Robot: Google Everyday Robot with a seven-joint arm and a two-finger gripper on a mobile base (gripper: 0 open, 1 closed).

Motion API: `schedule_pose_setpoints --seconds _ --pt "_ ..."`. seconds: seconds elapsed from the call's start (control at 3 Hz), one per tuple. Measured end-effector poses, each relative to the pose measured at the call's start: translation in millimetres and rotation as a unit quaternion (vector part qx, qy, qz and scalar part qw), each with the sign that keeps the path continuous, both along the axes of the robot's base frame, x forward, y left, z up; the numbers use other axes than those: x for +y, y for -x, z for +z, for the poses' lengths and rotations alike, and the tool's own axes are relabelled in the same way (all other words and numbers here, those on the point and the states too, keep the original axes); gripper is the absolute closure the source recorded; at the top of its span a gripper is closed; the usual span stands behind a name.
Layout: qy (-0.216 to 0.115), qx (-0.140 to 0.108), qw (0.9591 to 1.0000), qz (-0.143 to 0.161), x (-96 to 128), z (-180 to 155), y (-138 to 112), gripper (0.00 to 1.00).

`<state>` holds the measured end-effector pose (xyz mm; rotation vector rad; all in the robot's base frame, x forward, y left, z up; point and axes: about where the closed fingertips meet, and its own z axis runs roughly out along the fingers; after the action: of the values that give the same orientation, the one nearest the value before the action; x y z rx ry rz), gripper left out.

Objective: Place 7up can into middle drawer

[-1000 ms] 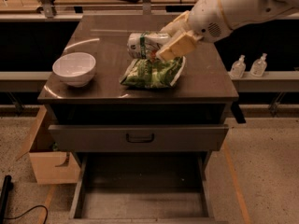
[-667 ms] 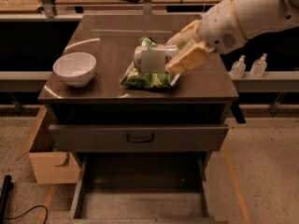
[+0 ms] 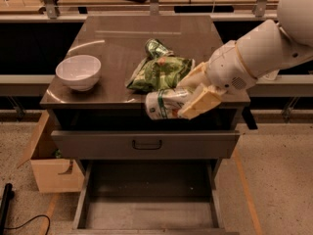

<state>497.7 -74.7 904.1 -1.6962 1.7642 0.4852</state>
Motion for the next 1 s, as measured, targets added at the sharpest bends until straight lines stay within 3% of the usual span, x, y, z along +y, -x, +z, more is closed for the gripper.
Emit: schedule_pose_setpoints --seconds 0.67,1.0 --pt "-0.005 0.004 1.0 0.007 3.5 -0.4 4.5 1.0" --pt "-0.021 0.02 0.9995 0.012 11.6 -10.1 26.1 1.0"
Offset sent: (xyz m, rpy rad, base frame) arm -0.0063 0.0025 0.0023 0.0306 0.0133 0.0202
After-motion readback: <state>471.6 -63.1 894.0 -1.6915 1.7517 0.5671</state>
